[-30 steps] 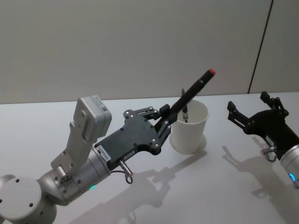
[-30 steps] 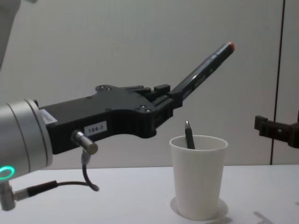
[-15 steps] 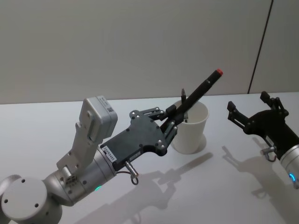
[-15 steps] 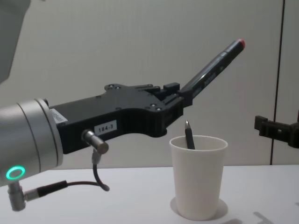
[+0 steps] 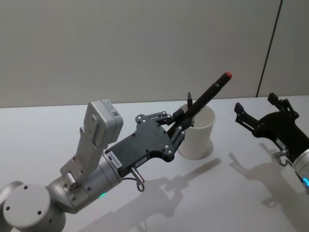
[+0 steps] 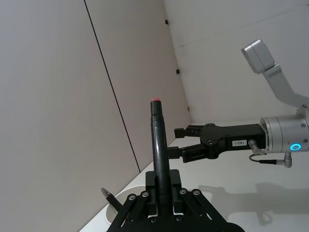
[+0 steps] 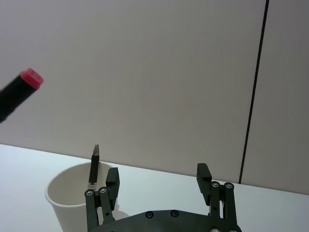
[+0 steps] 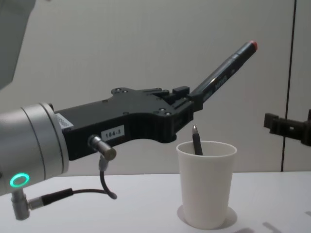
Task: Place the pen into the pen holder.
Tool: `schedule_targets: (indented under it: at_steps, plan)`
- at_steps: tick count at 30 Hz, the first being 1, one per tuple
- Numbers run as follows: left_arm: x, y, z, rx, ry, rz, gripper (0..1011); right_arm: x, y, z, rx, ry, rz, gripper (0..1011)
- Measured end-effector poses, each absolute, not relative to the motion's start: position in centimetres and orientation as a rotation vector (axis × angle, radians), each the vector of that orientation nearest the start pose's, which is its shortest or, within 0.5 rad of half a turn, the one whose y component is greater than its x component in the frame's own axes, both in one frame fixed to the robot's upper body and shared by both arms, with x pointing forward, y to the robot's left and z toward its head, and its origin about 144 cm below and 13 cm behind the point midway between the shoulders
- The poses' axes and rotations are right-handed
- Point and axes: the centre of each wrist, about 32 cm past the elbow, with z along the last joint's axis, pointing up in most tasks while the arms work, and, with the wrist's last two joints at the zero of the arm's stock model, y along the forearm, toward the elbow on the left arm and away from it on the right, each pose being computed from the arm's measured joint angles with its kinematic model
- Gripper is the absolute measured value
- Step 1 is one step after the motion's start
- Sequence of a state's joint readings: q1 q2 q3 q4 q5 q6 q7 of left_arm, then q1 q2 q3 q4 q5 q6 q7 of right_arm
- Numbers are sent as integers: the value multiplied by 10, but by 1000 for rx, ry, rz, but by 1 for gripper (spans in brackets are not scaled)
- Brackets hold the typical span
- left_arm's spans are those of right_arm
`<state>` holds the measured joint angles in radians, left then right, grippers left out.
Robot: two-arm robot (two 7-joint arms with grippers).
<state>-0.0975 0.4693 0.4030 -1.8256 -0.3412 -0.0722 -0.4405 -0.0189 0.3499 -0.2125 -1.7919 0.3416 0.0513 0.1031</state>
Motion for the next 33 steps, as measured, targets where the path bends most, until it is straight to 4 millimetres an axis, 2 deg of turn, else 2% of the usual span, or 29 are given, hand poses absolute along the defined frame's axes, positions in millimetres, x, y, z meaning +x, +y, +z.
schedule_targets:
  at_steps: [18, 33]
  plan:
    - [449, 213, 1220, -62, -246, 656, 173, 425, -282, 1219, 102, 96, -1070, 1001]
    - [449, 213, 1220, -62, -246, 656, 173, 422, -303, 1239, 169, 275, -923, 1001]
